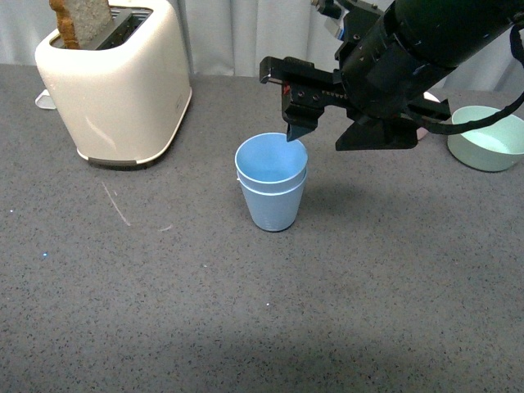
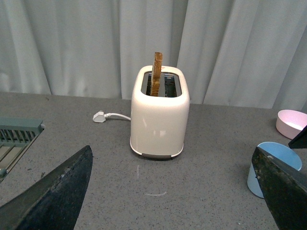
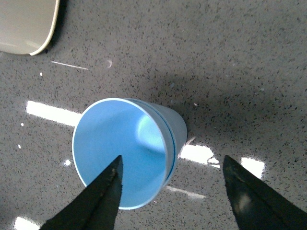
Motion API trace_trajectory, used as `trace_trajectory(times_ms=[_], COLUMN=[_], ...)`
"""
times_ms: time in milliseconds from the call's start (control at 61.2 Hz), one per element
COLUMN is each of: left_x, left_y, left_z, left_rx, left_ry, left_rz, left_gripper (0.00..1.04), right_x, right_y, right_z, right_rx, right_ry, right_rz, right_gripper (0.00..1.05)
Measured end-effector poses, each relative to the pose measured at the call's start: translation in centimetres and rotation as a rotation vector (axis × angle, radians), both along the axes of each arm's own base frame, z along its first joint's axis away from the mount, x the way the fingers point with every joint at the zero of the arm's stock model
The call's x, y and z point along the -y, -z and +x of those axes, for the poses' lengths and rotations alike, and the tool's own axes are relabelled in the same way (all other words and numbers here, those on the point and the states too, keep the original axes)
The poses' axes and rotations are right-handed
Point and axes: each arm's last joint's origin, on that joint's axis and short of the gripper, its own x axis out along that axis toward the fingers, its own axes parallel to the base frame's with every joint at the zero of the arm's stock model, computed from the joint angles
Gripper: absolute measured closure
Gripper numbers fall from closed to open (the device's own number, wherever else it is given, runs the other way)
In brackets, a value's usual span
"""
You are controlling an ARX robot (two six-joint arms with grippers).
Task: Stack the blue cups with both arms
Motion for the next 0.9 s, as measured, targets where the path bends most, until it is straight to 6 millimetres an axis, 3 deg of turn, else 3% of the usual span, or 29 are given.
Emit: trace_trajectory(times_ms=[147, 229, 294, 408, 539, 654, 719, 899], left_x=[0.0, 0.0, 0.0, 0.0, 0.0, 0.0, 0.0, 0.0], left_y=[0.0, 0.0, 0.0, 0.0, 0.0, 0.0, 0.0, 0.0], left_z=[0.0, 0.0, 0.0, 0.0, 0.0, 0.0, 0.0, 0.0], left_rx=[0.000, 0.000, 0.000, 0.000, -0.001, -0.002, -0.002, -0.002], left_ry=[0.000, 0.000, 0.000, -0.003, -0.002, -0.001, -0.001, -0.002], left_rz=[0.000, 0.000, 0.000, 0.000, 0.000, 0.000, 0.000, 0.000], left_gripper=[0.07, 0.07, 0.07, 0.07, 0.07, 0.07, 0.07, 0.07], right_x=[1.0, 1.2, 1.9, 4.7, 8.2, 10.4, 11.5, 13.2], right_y=[-2.1, -2.3, -1.3, 0.8, -1.3, -1.5, -0.9, -1.1], right_z=[-0.6, -0.6, -0.8, -4.1, -7.8, -10.7, -12.8, -16.1], right_rx=[0.089, 0.131, 0.403, 0.753, 1.071, 1.088, 1.067, 1.073], right_ry=[0.034, 0.040, 0.115, 0.241, 0.333, 0.339, 0.322, 0.322], right_rz=[-0.006, -0.024, -0.156, -0.269, -0.186, -0.197, -0.206, -0.207], right_gripper=[0.09, 0.10, 0.20, 0.40, 0.65, 0.86, 1.04, 1.04])
